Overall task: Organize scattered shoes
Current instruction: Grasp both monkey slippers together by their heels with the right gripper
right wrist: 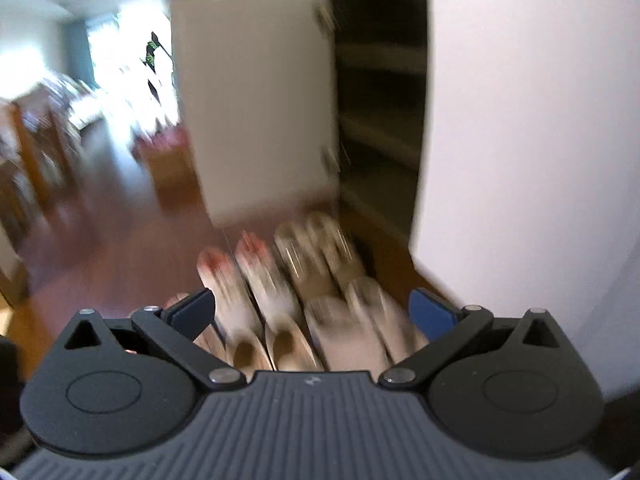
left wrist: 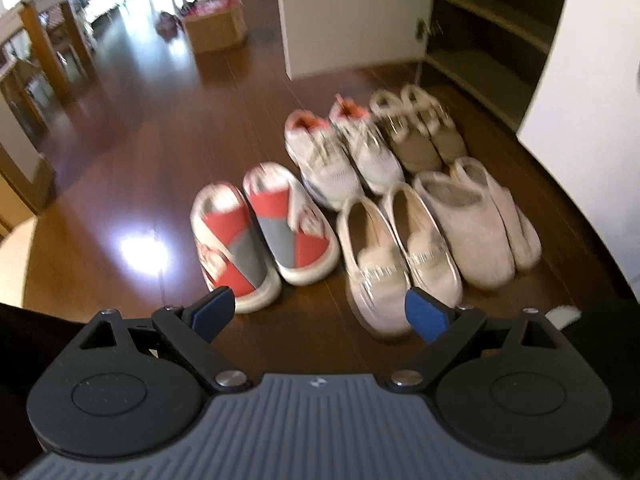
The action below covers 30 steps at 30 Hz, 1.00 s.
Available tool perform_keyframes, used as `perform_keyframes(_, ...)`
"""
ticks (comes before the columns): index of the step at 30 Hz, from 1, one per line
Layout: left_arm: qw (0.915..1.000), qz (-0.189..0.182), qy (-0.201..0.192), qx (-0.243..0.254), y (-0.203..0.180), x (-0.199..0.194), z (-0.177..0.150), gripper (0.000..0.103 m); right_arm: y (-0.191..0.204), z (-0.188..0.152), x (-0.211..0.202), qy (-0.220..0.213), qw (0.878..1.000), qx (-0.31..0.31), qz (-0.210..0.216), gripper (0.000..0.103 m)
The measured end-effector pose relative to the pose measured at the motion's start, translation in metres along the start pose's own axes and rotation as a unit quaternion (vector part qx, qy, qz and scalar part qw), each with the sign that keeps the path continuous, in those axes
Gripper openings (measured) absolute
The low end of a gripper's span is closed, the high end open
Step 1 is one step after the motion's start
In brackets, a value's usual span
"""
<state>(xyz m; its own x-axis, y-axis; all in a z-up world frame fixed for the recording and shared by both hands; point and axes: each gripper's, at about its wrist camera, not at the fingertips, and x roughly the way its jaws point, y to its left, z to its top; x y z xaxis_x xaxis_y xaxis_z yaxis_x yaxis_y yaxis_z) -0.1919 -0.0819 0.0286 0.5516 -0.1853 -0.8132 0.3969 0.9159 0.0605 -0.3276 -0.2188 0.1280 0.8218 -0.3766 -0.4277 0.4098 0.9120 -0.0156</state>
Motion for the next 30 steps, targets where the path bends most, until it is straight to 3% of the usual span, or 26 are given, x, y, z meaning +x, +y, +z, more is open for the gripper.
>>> perform_keyframes(4,0.9987,0.026,-0.041,-0.015,0.034,-0.011,0.034,0.095,0.004,0.035,-0.006,-0.100,0.995,-0.013,0.006,0.103)
perform_keyframes(6,0.9975,0.045,-0.049,-0.024,0.062,-0.007,0.055,0.095,0.001,0.047,0.012,-0.088,0.996,0.007,0.029,0.103)
perform_keyframes(9,0.9951,0.080,-0.046,-0.035,0.109,0.008,0.089,0.095,0.006,0.047,0.076,0.049,0.993,0.027,0.101,0.103)
perform_keyframes(11,0.9938,0.097,-0.037,-0.040,0.138,0.023,0.111,0.095,0.025,0.034,0.125,0.161,0.976,0.025,0.143,0.102)
perform_keyframes(12,0.9929,0.108,-0.030,-0.040,0.152,0.034,0.123,0.096,0.042,0.022,0.159,0.222,0.961,0.024,0.162,0.102)
perform_keyframes(14,0.9905,0.130,-0.015,-0.041,0.180,0.055,0.147,0.096,0.068,0.013,0.190,0.267,0.946,0.014,0.184,0.102)
perform_keyframes(16,0.9895,0.140,-0.001,-0.037,0.192,0.072,0.161,0.096,0.109,0.005,0.236,0.331,0.922,-0.003,0.200,0.101)
perform_keyframes(20,0.9914,0.121,0.045,-0.025,0.221,0.117,0.186,0.096,0.208,-0.022,0.330,0.416,0.883,-0.063,0.206,0.100)
perform_keyframes(21,0.9915,0.114,0.059,-0.017,0.228,0.134,0.190,0.096,0.225,-0.028,0.339,0.425,0.879,-0.070,0.206,0.099)
perform_keyframes(25,0.9906,0.111,0.079,-0.015,0.254,0.194,0.190,0.096,0.317,-0.082,0.417,0.479,0.846,-0.128,0.195,0.090)
perform_keyframes(27,0.9919,0.101,0.074,-0.023,0.263,0.220,0.182,0.096,0.349,-0.110,0.451,0.506,0.831,-0.148,0.177,0.090)
perform_keyframes(30,0.9912,0.083,0.090,-0.048,0.268,0.262,0.158,0.096,0.364,-0.135,0.478,0.537,0.816,-0.149,0.155,0.090)
